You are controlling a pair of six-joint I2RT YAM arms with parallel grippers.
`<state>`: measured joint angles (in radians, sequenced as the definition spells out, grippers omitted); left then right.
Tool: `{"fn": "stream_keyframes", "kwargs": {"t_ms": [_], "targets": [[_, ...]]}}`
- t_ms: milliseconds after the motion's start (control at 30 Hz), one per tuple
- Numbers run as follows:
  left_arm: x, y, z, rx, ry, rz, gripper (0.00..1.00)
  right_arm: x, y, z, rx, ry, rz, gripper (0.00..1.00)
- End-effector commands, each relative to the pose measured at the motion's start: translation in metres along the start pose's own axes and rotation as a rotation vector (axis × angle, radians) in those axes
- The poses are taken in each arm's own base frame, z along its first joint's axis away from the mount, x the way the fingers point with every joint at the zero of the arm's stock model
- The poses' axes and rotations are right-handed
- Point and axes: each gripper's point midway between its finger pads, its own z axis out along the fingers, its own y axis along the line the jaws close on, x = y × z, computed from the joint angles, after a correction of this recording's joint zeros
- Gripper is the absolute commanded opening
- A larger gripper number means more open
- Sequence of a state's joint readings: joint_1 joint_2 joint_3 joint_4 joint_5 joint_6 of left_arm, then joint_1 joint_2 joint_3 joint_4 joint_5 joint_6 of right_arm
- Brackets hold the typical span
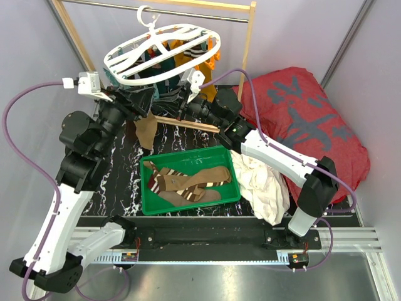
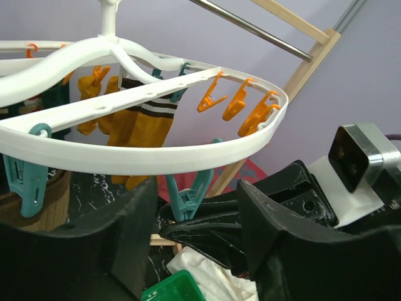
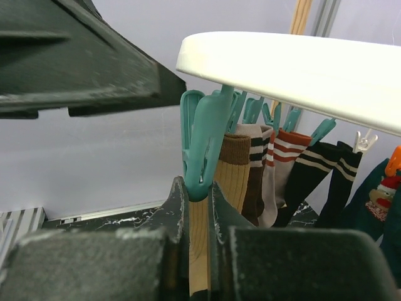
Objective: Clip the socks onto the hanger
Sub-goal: Open the clamp at the hanger.
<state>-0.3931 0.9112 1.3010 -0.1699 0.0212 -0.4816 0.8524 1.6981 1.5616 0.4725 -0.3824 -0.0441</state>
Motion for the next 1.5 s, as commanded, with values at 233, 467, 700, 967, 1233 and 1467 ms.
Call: {"fn": "stream_keyframes", "kwargs": {"t_ms": [233, 467, 700, 967, 1233, 1467], "targets": [[-0.008, 0.004, 0.002, -0.046, -0.001, -0.002, 0.72, -0.018, -0.006, 0.006, 0.043, -0.038, -0.026, 0.0], [-0.005, 0.006, 0.014, -0.071, 0.012, 0.002, 0.72, -0.011, -0.005, 0.009, 0.054, -0.018, -0.039, 0.0], [-0.01, 0.006, 0.018, -0.099, -0.002, 0.026, 0.6, 0.0, -0.006, 0.011, 0.071, 0.012, -0.056, 0.0], [-0.009, 0.006, 0.021, -0.117, 0.002, 0.044, 0.45, 0.007, -0.01, 0.011, 0.105, 0.032, -0.074, 0.0], [0.0, 0.007, 0.023, -0.133, 0.026, 0.054, 0.33, 0.012, -0.009, 0.013, 0.111, 0.042, -0.076, 0.01], [0.001, 0.008, 0.024, -0.137, 0.028, 0.061, 0.12, 0.016, -0.01, 0.01, 0.127, 0.052, -0.058, 0.08]]}}
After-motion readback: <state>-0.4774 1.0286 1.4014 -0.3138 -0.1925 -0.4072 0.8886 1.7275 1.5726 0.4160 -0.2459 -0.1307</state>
